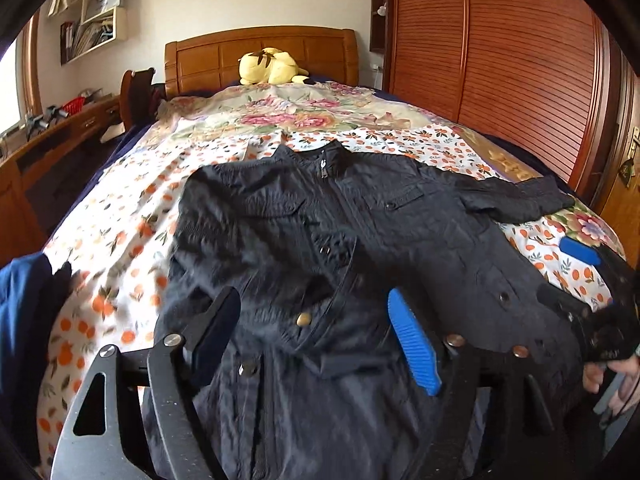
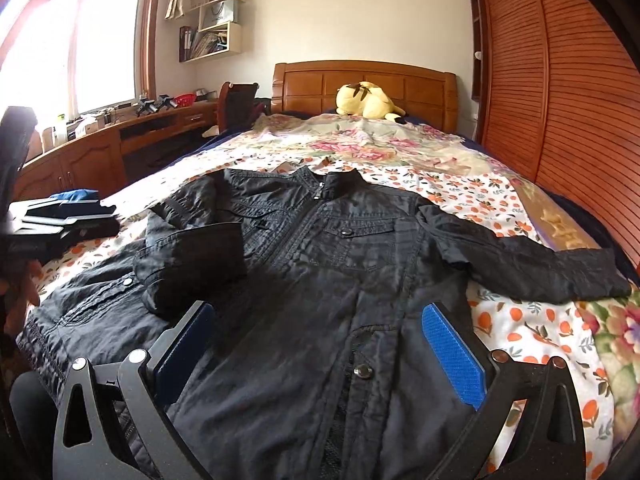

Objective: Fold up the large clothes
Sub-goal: 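Lay the sleeve on the jacket front and open the left gripper, then grasp the cuff of the folded sleeve with the right gripper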

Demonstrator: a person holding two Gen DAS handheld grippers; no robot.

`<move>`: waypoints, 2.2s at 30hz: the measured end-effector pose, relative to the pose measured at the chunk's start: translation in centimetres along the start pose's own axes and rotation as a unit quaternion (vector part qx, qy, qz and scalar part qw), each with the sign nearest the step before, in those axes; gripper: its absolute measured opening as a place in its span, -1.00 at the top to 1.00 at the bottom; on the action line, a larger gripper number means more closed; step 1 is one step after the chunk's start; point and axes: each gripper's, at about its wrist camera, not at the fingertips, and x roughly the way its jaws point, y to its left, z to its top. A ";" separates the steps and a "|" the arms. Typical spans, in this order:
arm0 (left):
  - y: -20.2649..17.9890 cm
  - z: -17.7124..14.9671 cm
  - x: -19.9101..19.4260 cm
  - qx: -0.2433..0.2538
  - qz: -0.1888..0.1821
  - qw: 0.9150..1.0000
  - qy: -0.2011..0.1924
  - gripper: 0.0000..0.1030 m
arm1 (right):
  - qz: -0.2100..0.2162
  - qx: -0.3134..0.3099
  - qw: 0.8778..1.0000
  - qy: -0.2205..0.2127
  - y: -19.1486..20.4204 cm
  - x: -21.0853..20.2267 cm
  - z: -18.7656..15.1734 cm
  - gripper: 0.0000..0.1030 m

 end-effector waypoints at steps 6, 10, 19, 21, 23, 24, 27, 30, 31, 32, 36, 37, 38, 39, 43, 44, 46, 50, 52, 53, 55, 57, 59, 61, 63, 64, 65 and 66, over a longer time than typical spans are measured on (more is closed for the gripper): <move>2.2 -2.6 -2.2 -0.007 0.022 1.000 -0.006 -0.50 | 0.012 -0.008 1.000 0.014 2.0 2.3 0.7 -1.00; 3.8 -4.6 -3.5 -0.012 0.033 0.999 -0.001 -0.50 | 0.028 -0.015 0.999 0.023 3.8 4.2 1.5 -1.00; 7.1 -7.9 -5.9 -0.028 0.053 0.998 0.010 -0.50 | 0.091 -0.037 0.993 0.059 8.0 10.0 3.2 -0.98; 7.8 -8.4 -6.2 -0.033 0.056 0.998 0.012 -0.50 | 0.095 -0.040 0.992 0.073 8.2 11.3 3.1 -0.96; 8.3 -8.7 -6.6 -0.035 0.058 0.998 0.014 -0.50 | 0.096 -0.036 0.990 0.092 8.1 12.6 3.0 -0.88; 8.5 -8.9 -6.8 -0.036 0.059 0.998 0.014 -0.50 | 0.102 -0.030 0.989 0.102 7.8 13.3 2.8 -0.82; 8.9 -9.0 -7.1 -0.038 0.061 0.997 0.011 -0.50 | 0.125 -0.014 0.985 0.121 7.2 14.6 2.7 -0.11; 9.1 -8.9 -7.2 -0.040 0.060 0.997 0.008 -0.50 | 0.130 -0.005 0.986 0.107 6.6 14.3 3.1 0.46; 9.1 -8.9 -7.2 -0.040 0.060 0.997 0.007 -0.50 | 0.129 -0.002 0.987 0.095 6.2 13.8 3.3 0.53; 9.0 -8.9 -7.1 -0.040 0.059 0.997 0.006 -0.50 | 0.127 0.002 0.988 0.084 6.0 13.5 3.5 0.57; 8.5 -8.7 -6.4 -0.038 0.054 0.998 0.005 -0.50 | 0.113 0.031 0.993 0.013 3.9 10.2 4.3 0.62; 8.3 -8.6 -6.2 -0.037 0.053 0.998 0.004 -0.50 | 0.106 0.040 0.994 -0.005 3.1 9.2 4.5 0.62; 8.0 -8.5 -6.0 -0.036 0.050 0.998 0.004 -0.50 | 0.098 0.047 0.994 -0.019 2.5 8.3 4.5 0.62; 7.8 -8.3 -5.8 -0.035 0.049 0.998 0.004 -0.50 | 0.088 0.055 0.994 -0.033 1.7 7.5 4.5 0.62; 6.8 -7.6 -5.1 -0.031 0.041 0.999 0.000 -0.50 | 0.054 0.073 0.995 -0.046 -1.2 5.3 4.0 0.61; 6.5 -7.4 -4.9 -0.030 0.038 0.999 -0.001 -0.50 | 0.050 0.077 0.995 -0.040 -1.7 5.2 3.7 0.58; 5.9 -7.1 -4.5 -0.029 0.035 0.999 -0.003 -0.50 | 0.037 0.083 0.996 -0.027 -2.6 5.1 3.2 0.44; 4.9 -6.5 -3.9 -0.026 0.026 0.999 -0.006 -0.50 | 0.013 0.083 0.996 -0.023 -3.4 4.1 2.6 0.23; 4.3 -6.3 -3.6 -0.022 0.021 0.999 -0.006 -0.50 | 0.006 0.088 0.996 -0.033 -3.8 3.2 2.5 0.06; 4.0 -6.1 -3.4 -0.021 0.019 1.000 -0.007 -0.50 | 0.004 0.091 0.995 -0.038 -4.2 2.7 2.5 0.01; 3.4 -5.8 -3.0 -0.018 0.018 1.000 -0.007 -0.50 | 0.003 0.094 0.995 -0.046 -4.7 2.2 2.6 -0.06; 2.9 -5.6 -2.6 -0.015 0.015 1.000 -0.008 -0.50 | -0.002 0.094 0.995 -0.041 -4.4 2.3 1.9 -0.08; 2.5 -5.3 -2.0 -0.014 0.012 1.000 -0.007 -0.50 | 0.000 0.093 0.995 -0.036 -4.1 2.4 1.8 -0.08; 2.0 -5.0 -1.4 -0.012 0.009 1.000 -0.008 -0.50 | 0.002 0.085 0.996 -0.023 -3.6 3.2 1.9 -0.09; 1.6 -4.8 -0.6 -0.010 0.006 1.000 -0.007 -0.50 | 0.004 0.070 0.997 -0.014 -3.1 3.8 2.4 -0.09; 1.4 -4.6 -0.2 -0.009 0.004 1.000 -0.005 -0.50 | 0.006 0.062 0.998 -0.010 -3.1 4.0 2.9 -0.09; 1.2 -4.5 0.2 -0.009 0.003 1.000 -0.004 -0.50 | 0.008 0.052 0.999 -0.008 -2.8 4.3 3.3 -0.09; 1.0 -4.3 0.6 -0.009 0.002 1.000 -0.002 -0.50 | 0.012 0.044 0.999 -0.005 -2.8 4.5 3.7 -0.09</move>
